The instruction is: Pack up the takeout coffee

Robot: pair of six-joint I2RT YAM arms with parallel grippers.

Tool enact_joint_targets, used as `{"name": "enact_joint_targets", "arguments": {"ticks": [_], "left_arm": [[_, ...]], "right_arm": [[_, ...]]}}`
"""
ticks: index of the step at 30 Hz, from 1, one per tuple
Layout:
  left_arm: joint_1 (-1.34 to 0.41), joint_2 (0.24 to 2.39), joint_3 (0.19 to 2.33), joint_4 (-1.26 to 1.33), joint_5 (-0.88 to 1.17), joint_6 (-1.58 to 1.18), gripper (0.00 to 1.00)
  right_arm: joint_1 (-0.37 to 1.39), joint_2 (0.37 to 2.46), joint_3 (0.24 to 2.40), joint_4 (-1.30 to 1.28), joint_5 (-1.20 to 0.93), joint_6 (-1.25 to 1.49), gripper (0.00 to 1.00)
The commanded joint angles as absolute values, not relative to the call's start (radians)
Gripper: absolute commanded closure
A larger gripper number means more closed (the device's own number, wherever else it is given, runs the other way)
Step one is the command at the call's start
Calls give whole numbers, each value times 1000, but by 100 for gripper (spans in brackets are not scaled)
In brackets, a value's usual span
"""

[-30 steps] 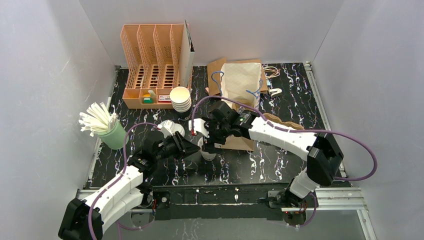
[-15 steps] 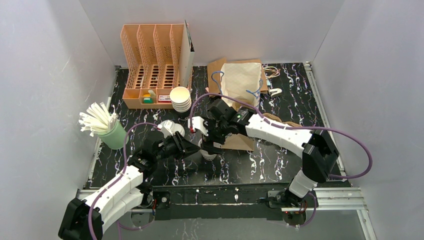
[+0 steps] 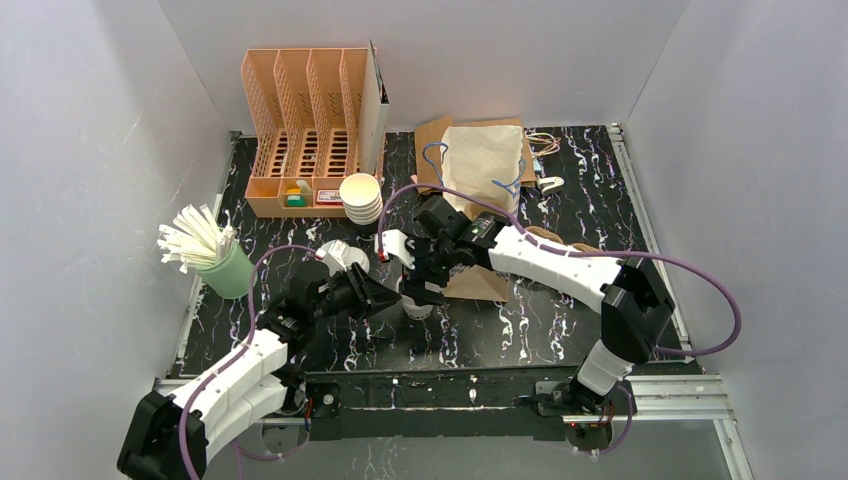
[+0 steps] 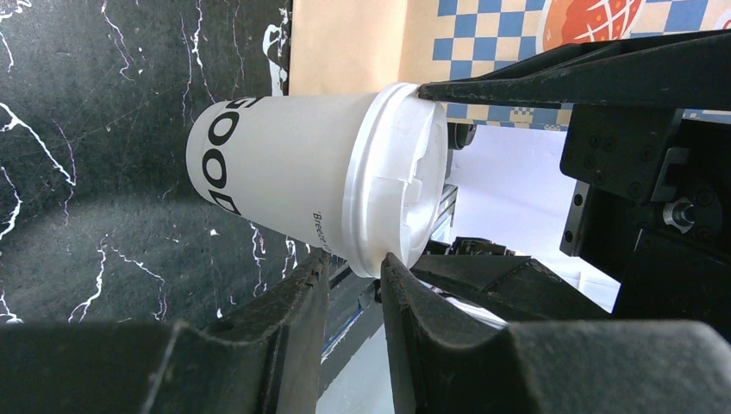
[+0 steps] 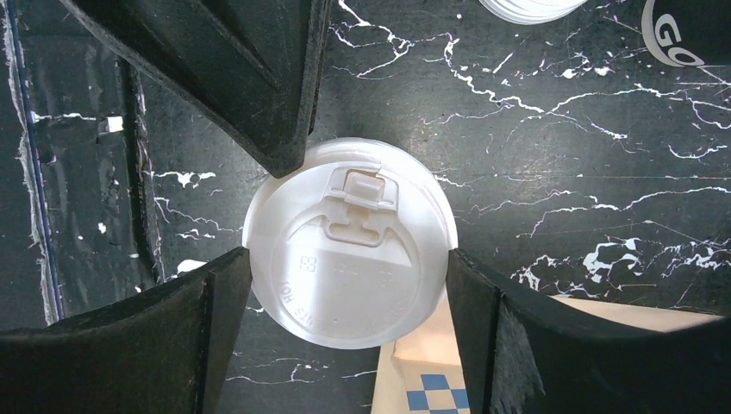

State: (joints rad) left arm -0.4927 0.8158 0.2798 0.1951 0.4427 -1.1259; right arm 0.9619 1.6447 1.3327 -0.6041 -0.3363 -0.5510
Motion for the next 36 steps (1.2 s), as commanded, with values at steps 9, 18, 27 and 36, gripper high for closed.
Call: {"name": "enact_joint_targets", "arguments": {"ticks": [9,18,27,36], "left_arm": [[-492,850,271,250,465,-1112,72],[-492,844,276,167,437,-1065,76],[-492,857,255,140,438,-1042,77],[-492,829,287,64,437,-1016,76]], "right_arm": [[957,1702,1358,-665,-342,-530,15],[956,1742,1372,-734,-378,-516,15],[960,1780,1397,-796,-368,-464,18],[997,1729,1359,-766,-312,-444,15]]}}
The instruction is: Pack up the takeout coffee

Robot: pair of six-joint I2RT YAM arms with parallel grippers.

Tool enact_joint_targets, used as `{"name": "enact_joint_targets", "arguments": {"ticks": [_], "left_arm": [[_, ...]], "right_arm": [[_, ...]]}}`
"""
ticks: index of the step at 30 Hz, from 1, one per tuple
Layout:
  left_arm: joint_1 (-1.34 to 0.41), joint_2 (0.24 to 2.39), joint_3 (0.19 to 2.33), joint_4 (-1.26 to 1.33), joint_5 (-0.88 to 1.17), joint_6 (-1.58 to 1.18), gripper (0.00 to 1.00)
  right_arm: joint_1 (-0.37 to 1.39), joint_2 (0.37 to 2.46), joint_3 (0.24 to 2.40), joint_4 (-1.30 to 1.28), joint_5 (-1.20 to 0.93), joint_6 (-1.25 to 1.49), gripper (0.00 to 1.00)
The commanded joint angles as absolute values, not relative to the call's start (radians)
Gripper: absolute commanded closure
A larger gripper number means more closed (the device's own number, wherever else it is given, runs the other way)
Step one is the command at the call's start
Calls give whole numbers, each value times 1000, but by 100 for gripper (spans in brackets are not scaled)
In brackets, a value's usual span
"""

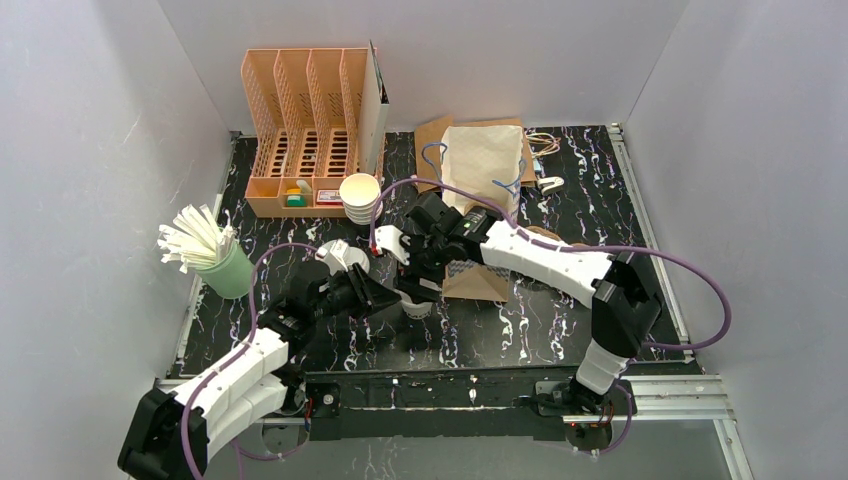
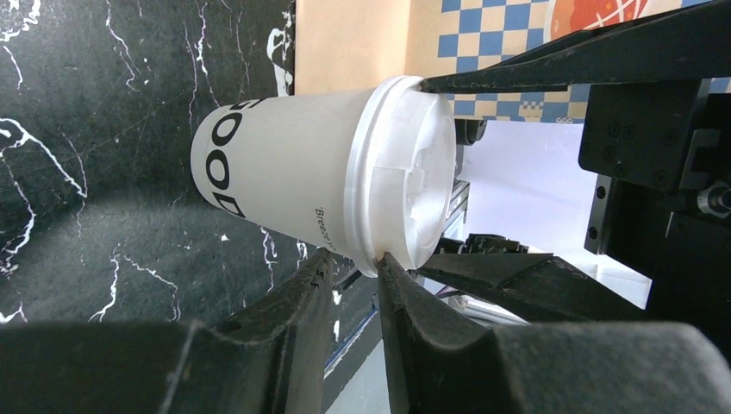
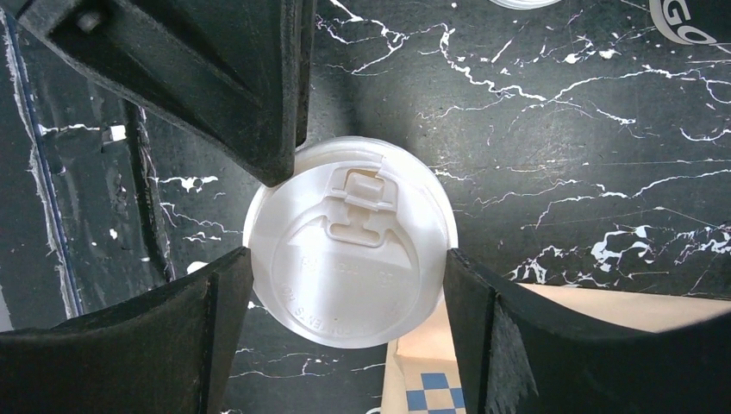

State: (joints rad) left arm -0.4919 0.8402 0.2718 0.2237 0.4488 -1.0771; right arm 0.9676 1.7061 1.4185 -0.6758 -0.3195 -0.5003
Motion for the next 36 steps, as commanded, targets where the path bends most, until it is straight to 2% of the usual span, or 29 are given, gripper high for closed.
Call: {"name": "enact_joint_targets", "arguments": {"ticks": [1,6,17,29,36], "left_arm": [[-492,812,313,33,430,-1002,74],[-487,770,419,-109,388,-943,73],[-455,827,457,-54,384,-962,73],[-448,902,427,41,409,-971,77],[-448,910,350,67,403,-982,82]], "right_arm": [[1000,1717,1353,-756,-310,-447,15],[1009,1682,1347,-726,-306,-458,15],[1020,1657,1328,-699,-300,-481,15],[1022,1652,1323,-689,-296,-483,14],[1026,1658,1317,-684,-290,-479,15]]}}
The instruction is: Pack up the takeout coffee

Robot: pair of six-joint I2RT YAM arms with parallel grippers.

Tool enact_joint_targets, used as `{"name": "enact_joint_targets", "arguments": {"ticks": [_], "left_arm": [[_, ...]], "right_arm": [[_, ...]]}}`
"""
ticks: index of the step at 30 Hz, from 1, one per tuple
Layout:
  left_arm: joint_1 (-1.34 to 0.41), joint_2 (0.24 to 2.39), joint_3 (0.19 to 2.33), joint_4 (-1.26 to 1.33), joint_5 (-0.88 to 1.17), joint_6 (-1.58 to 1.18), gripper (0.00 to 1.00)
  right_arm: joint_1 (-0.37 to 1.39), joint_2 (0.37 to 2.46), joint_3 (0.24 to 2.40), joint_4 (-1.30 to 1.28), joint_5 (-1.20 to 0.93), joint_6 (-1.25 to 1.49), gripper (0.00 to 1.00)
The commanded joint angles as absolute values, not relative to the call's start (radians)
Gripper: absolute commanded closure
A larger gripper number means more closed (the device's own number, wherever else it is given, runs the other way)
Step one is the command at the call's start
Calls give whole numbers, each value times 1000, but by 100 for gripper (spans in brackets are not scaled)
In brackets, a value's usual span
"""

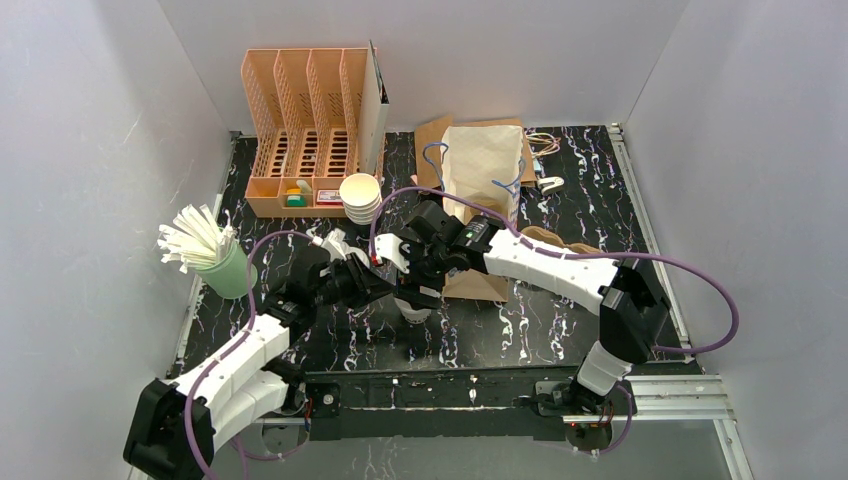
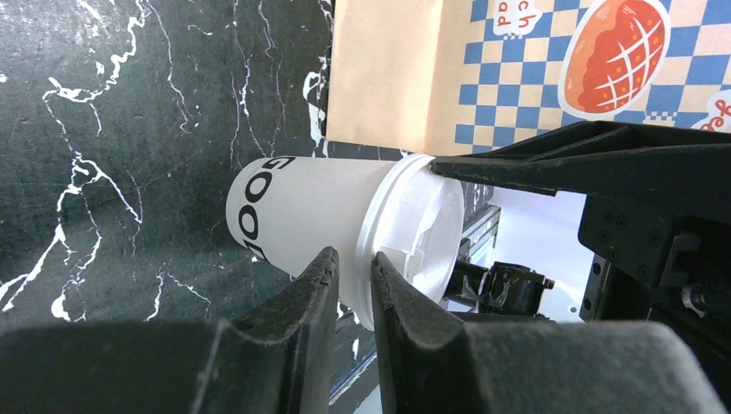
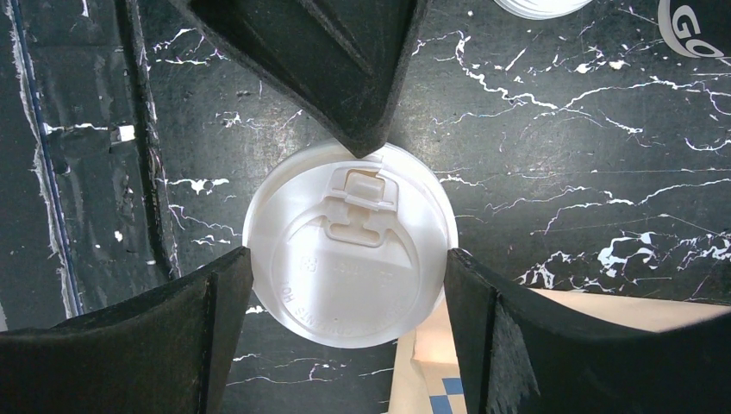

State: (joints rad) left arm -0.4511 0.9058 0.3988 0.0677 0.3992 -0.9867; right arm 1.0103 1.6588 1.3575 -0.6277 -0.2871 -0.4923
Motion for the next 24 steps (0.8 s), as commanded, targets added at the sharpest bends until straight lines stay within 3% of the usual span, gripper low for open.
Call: {"name": "enact_joint_targets", "arguments": {"ticks": [1,22,24], "left_arm": [[-449,908,338,70,403,-985,82],[-449,881,258,32,406,-966,83],[-449,852,277,8,396,-962,80]], "right_arm": [[1027,1660,1313,-684,-285,-477,14],[1047,1681,1329,-714,-254,-464,15],[1048,1681,1332,-709,-242,-449,15]]}}
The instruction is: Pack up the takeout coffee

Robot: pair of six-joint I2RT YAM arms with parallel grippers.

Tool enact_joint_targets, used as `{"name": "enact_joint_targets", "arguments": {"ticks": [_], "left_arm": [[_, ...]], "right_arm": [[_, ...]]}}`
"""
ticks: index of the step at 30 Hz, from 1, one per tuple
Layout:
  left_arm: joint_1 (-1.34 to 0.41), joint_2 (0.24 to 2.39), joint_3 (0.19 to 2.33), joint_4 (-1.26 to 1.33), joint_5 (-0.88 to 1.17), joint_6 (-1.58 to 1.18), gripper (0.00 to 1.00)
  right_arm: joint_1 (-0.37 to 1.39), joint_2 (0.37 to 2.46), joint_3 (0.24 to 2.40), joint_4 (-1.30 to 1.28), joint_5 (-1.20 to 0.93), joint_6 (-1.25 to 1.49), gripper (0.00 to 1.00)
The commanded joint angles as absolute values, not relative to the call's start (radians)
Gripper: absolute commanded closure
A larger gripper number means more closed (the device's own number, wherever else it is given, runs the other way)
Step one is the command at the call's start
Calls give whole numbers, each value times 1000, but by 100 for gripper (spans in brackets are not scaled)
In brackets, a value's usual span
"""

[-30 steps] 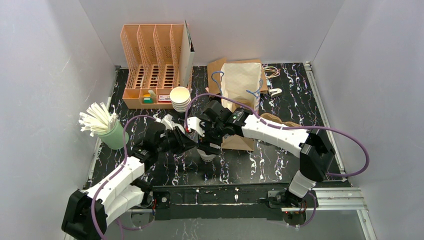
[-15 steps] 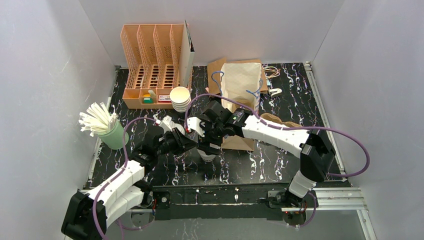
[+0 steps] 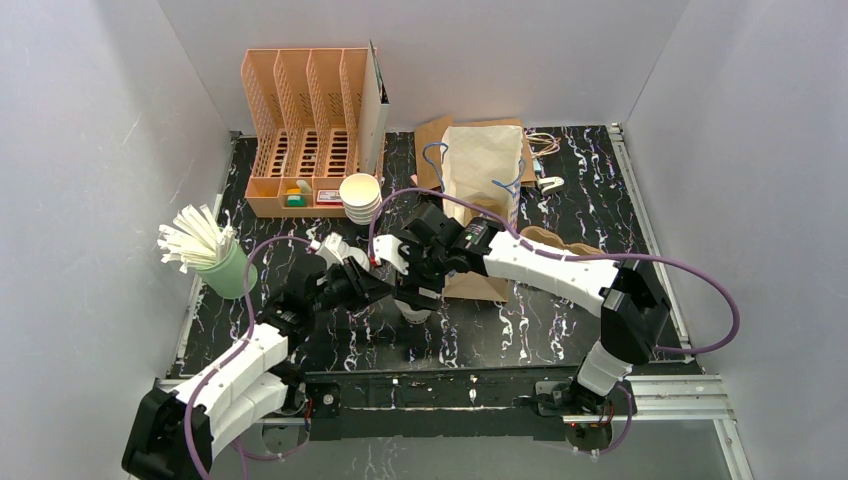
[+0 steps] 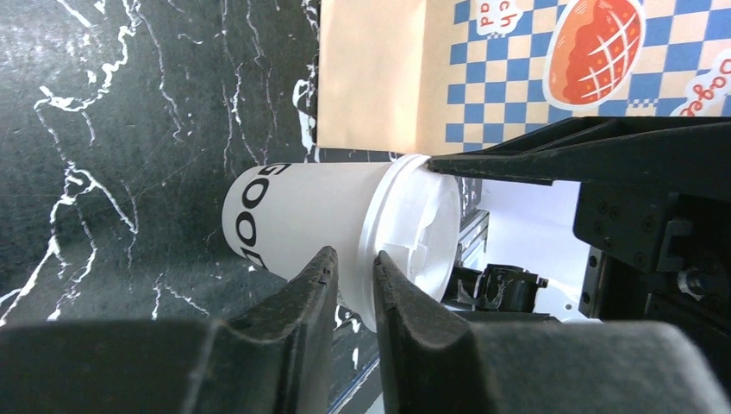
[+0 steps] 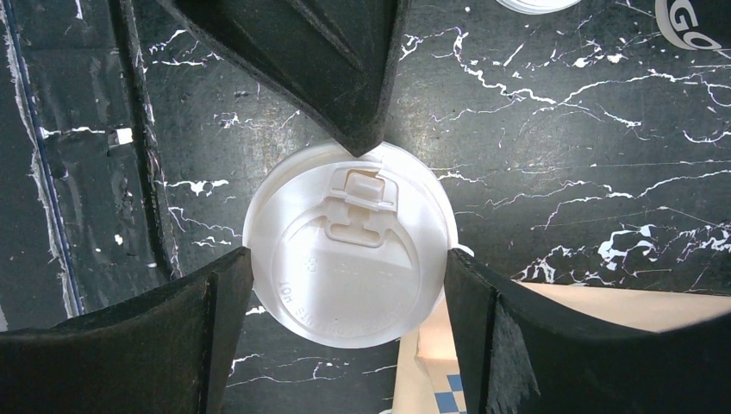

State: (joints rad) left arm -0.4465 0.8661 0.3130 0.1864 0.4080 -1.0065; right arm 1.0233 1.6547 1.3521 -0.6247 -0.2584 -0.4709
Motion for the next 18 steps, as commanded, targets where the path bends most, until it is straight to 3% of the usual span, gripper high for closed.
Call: {"name": "enact_joint_targets", "arguments": {"ticks": [1,8,18], "left_arm": [[-449,837,309,-43,384,-952,76],[-449,781,599,-374,260,-820,50],[-449,745,911,-618,98,-699,46]], "right_arm": [[1048,1681,1337,-707,-237,-439,15],[1051,1664,1400,-707,-202,-362,17],[1058,1573,1486,-734,-187,-237,21]]}}
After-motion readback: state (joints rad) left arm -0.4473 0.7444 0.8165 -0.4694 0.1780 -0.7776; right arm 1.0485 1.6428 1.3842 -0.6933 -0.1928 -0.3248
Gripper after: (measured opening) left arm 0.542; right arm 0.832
